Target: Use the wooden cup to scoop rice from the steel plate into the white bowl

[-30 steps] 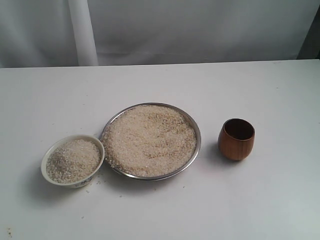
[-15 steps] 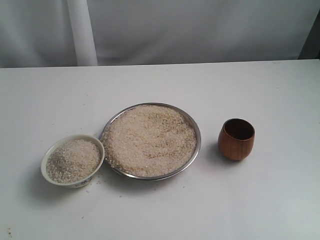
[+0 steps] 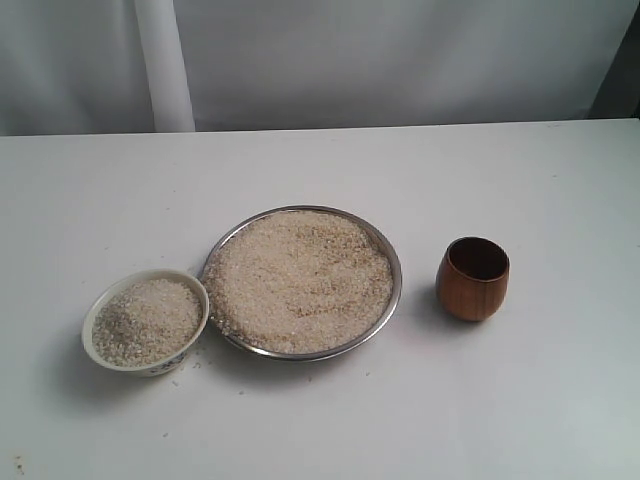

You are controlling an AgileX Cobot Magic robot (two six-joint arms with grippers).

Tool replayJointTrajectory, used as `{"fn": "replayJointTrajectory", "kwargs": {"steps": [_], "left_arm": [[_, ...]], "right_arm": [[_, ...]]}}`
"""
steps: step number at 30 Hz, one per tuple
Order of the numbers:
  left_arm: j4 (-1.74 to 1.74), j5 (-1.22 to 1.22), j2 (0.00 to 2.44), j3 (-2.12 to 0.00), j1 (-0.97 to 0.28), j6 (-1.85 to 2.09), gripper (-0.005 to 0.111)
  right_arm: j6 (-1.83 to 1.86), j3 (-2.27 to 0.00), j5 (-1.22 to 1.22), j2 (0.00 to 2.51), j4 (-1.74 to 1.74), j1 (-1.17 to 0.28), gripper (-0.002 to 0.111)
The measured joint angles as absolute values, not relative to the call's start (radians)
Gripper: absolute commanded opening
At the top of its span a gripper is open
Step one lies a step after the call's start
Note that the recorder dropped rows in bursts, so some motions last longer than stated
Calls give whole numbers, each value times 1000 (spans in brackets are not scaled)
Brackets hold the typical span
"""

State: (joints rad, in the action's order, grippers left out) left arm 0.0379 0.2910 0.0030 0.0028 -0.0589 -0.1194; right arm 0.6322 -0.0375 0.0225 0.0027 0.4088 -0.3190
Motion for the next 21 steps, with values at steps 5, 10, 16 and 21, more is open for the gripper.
{"fn": "replayJointTrajectory", "kwargs": {"steps": [5, 10, 16, 21], "left_arm": [[38, 291, 3, 3, -59, -119, 0], [38, 291, 3, 3, -59, -119, 0], [38, 291, 3, 3, -59, -119, 0], [38, 291, 3, 3, -59, -119, 0]], "right_arm": [[624, -38, 23, 3, 409, -319, 0], [544, -20, 9, 3, 395, -319, 0], [234, -6, -17, 3, 113, -319, 0], [120, -4, 36, 3, 13, -319, 0]]}}
